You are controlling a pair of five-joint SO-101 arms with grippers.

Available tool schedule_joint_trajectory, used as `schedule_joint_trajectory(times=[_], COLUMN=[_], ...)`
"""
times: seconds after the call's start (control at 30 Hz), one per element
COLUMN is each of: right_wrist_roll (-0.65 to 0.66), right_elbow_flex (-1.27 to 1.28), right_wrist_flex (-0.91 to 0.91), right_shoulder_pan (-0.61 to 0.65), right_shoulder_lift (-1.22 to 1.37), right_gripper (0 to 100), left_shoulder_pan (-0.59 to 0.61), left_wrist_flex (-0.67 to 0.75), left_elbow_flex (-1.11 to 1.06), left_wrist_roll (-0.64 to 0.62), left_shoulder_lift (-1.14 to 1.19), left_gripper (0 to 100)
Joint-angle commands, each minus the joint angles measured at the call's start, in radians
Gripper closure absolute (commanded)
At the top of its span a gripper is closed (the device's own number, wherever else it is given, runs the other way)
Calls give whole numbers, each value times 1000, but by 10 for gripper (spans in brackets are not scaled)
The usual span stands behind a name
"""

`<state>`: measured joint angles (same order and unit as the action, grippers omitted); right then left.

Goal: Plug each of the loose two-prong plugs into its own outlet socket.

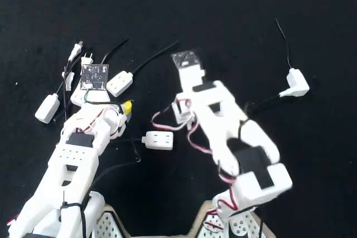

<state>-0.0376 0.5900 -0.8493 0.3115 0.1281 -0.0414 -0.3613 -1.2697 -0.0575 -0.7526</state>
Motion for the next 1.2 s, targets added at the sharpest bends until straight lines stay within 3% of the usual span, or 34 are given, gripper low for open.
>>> schedule_joint_trajectory(times=[0.0,0.07,0.17,0.3,0.37,0.6,0.73,0.97,1.17], right_wrist_roll=[66,190,476,890,994,847,816,873,865], right_elbow_flex=[-119,-179,-292,-320,-234,145,177,180,185], right_wrist_flex=[-140,-232,-358,-391,-379,-3,-12,-23,-25], right_shoulder_pan=[-61,-110,-187,-209,-190,-86,-89,-190,-152], right_shoulder_lift=[-47,-127,-248,-329,-315,-206,-214,-263,-263], right_gripper=[987,988,988,988,988,957,844,872,878], left_shoulder_pan=[2,2,2,2,2,2,2,2,2], left_wrist_flex=[9,9,9,11,11,9,9,9,9], left_elbow_flex=[8,8,13,12,8,10,8,15,15], left_wrist_roll=[8,8,8,8,8,8,8,8,8], left_shoulder_lift=[-26,-26,-26,-26,-26,-26,-26,-26,-26], left_gripper=[798,798,798,798,798,798,798,798,798])
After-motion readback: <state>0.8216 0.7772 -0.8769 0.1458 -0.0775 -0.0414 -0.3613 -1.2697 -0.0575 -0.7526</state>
